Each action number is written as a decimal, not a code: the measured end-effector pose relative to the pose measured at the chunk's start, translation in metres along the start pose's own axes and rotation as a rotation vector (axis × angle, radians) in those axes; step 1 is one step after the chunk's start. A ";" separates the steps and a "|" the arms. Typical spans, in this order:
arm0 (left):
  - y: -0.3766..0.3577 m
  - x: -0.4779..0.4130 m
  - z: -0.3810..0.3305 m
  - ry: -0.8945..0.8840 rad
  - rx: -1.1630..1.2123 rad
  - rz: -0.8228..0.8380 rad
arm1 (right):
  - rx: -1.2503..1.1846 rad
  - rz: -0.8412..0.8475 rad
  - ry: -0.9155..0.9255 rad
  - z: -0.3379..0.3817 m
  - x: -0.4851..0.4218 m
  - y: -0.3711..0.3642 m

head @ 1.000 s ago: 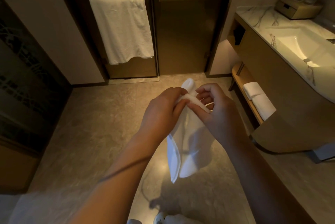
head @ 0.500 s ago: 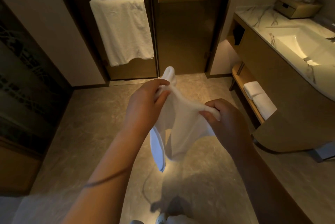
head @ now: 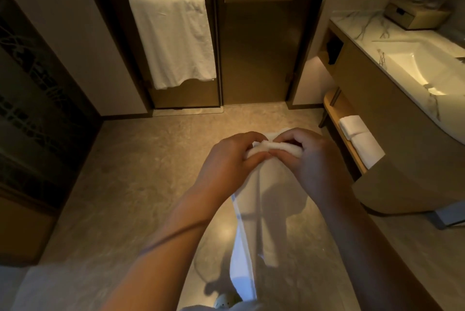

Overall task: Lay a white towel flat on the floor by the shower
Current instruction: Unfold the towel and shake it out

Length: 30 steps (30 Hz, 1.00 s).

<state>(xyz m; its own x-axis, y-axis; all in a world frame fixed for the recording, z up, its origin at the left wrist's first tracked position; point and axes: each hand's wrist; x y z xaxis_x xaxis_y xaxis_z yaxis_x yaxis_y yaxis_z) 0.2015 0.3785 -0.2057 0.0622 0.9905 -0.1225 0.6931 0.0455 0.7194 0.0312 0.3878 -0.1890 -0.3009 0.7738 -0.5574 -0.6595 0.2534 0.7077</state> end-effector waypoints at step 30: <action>0.017 0.001 0.004 0.042 -0.016 -0.020 | -0.145 0.124 -0.227 -0.019 0.016 0.001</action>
<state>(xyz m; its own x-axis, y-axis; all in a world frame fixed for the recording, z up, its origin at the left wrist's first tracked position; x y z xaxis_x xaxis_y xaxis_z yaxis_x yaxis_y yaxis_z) 0.2161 0.3796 -0.1961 0.0182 0.9939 -0.1084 0.6820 0.0669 0.7283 0.0129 0.3889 -0.2056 -0.2344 0.9079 -0.3475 -0.7238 0.0756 0.6858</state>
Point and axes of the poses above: each hand's wrist, its own x-axis away from the middle knuckle, its own y-axis out of the back of the hand, z = x × y, and after that the axes turned 13 degrees about y, right-handed
